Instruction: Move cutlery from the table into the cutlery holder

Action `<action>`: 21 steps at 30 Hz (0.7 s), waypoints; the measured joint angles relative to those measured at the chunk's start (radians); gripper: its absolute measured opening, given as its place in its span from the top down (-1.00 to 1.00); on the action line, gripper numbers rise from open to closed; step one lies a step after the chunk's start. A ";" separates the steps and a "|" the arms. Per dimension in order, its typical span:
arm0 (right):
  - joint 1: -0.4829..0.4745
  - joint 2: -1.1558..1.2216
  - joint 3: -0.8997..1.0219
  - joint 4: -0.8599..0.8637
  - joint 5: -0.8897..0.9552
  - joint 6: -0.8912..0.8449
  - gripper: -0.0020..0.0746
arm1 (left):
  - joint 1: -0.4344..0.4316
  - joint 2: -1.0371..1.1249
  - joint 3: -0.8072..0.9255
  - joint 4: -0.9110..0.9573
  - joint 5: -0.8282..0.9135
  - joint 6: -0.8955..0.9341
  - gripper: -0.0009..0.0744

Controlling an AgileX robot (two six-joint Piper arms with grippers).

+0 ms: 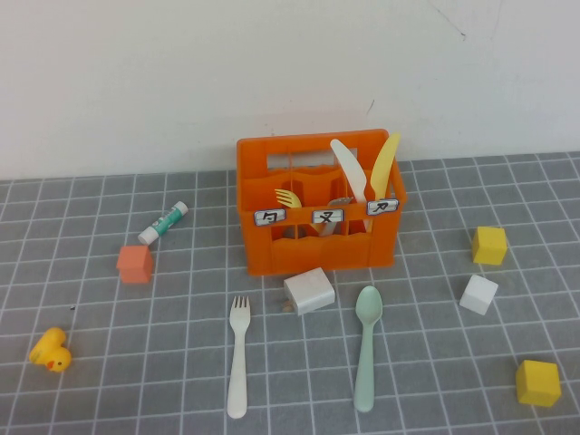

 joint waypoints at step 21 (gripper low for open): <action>0.000 0.000 0.006 0.147 -0.805 0.005 0.95 | 0.000 -0.003 0.000 0.020 -0.801 0.000 0.98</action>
